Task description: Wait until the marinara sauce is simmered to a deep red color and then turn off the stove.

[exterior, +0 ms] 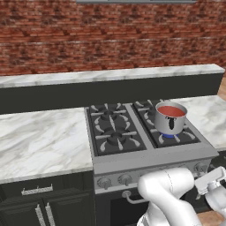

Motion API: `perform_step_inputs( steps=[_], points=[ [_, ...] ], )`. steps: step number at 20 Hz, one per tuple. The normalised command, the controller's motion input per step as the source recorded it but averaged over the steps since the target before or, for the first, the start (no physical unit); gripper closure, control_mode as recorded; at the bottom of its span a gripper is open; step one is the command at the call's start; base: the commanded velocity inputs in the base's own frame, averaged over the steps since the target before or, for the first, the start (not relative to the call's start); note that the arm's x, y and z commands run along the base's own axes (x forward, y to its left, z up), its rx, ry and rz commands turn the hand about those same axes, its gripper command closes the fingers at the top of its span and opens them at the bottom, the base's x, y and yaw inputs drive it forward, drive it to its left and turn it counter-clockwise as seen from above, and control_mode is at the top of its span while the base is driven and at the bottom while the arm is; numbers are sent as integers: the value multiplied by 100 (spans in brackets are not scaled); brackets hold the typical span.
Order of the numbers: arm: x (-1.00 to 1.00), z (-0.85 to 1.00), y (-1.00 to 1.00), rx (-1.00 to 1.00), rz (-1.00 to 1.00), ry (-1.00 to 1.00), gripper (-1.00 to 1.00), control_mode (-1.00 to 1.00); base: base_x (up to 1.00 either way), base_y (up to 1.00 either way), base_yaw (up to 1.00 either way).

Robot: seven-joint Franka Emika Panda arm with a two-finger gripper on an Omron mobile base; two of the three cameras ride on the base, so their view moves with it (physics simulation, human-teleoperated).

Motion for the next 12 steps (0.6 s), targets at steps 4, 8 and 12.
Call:
perform_step_inputs(
  steps=[4, 8, 12],
  points=[
    [0, -11, -4, -1, 0, 0, -100, -100, 0, 0, 0],
    [0, -29, 0, -6, 0, 0, -100, -100, 0, 0, 0],
    [0, -27, 0, -7, 0, 0, -100, -100, 0, 0, 0]
  ],
)
